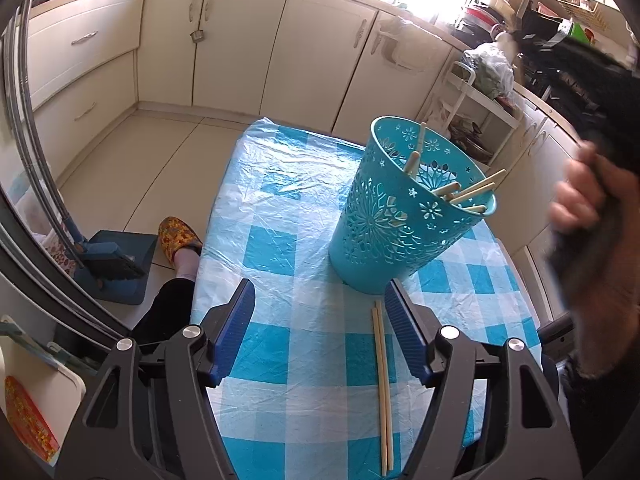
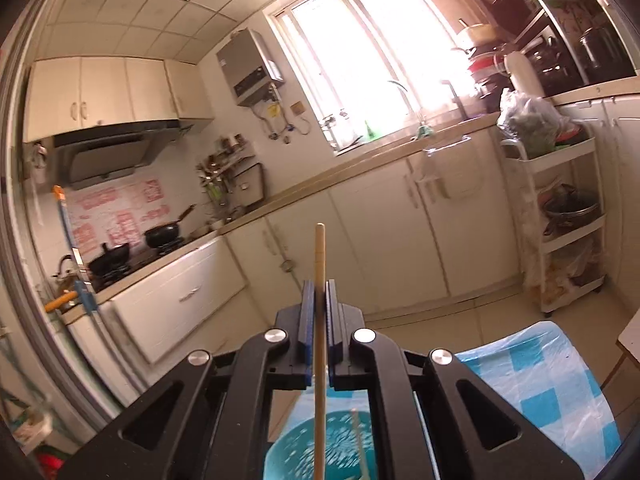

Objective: Organize utensils
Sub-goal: 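Lift the chopstick with the right tool and release it into the teal basket, then lower the left tool onto a loose chopstick and close on it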

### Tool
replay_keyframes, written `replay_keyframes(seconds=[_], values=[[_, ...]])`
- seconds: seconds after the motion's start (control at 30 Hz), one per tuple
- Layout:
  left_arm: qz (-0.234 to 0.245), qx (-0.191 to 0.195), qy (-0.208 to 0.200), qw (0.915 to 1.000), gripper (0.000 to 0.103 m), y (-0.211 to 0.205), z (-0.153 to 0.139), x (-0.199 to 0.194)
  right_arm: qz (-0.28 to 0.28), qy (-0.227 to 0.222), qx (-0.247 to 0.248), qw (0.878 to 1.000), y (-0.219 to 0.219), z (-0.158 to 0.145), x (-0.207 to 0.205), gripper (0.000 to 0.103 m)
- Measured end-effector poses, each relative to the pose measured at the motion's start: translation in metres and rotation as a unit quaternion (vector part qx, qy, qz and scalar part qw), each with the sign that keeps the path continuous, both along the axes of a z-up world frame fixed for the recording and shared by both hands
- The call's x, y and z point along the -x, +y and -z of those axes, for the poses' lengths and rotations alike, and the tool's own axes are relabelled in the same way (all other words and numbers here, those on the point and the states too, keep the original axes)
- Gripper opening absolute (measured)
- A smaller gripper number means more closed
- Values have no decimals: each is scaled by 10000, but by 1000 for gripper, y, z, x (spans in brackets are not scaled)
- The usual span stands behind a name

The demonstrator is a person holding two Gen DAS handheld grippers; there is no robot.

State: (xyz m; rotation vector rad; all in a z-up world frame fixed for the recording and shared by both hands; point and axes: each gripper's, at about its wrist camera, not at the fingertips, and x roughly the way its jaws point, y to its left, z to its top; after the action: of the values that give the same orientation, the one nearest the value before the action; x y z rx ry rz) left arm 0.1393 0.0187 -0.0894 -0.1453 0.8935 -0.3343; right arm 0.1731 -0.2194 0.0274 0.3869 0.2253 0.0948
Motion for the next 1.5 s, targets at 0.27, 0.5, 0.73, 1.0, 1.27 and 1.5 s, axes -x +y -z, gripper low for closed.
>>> replay_keyframes(seconds=[0.27, 0.5, 0.73, 1.0, 1.27, 1.5], values=[[80, -18, 55, 10000, 66, -5, 7, -3, 4, 433, 325, 9985, 12, 36, 2, 6], [56, -34, 33, 10000, 66, -5, 5, 1, -218, 446, 557, 9972, 14, 34, 31, 18], [-88, -66, -195, 9998, 72, 1, -12, 14, -90, 169, 662, 9976, 1, 23, 111, 33], [-193, -125, -422, 9988, 78, 7, -25, 32, -209, 1340, 662, 9886, 6, 93, 161, 35], [-218, -251, -539, 9980, 84, 13, -32, 51, -799, 3096, 377, 9467, 29, 180, 101, 28], [-378, -157, -450, 9981, 84, 30, -29, 52, -861, 3326, 943, 9344, 64, 196, 73, 18]])
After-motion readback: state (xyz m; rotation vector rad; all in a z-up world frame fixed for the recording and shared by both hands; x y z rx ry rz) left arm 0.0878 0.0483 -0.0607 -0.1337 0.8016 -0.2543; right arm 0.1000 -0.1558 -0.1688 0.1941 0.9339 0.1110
